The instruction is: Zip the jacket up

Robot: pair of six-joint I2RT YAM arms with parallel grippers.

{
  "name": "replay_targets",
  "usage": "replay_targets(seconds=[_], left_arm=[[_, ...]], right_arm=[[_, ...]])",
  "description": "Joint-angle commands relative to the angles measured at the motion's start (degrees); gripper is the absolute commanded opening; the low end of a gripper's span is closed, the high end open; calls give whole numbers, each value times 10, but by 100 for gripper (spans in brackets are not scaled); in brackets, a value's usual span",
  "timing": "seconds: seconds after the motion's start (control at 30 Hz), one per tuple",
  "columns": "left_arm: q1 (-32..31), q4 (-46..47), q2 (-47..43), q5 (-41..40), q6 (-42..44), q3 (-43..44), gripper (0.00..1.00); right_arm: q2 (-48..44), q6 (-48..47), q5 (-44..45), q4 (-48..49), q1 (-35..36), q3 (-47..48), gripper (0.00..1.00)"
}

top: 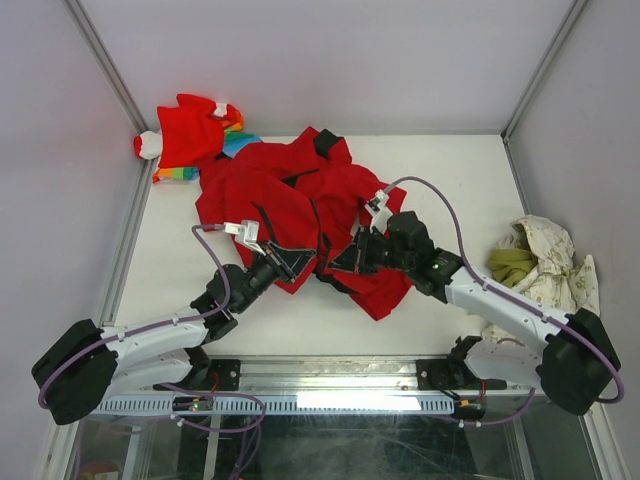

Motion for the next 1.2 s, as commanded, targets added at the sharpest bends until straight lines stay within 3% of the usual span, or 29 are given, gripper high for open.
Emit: replay_targets(seconds=[0.0, 1.17], left_arm=[[1, 33, -5, -19, 27, 17, 0], [-8, 32, 0, -22, 35, 26, 0]], right_arm=[[-35, 35, 50, 37, 8, -9, 0], [-18, 70, 87, 70, 28, -15, 0]])
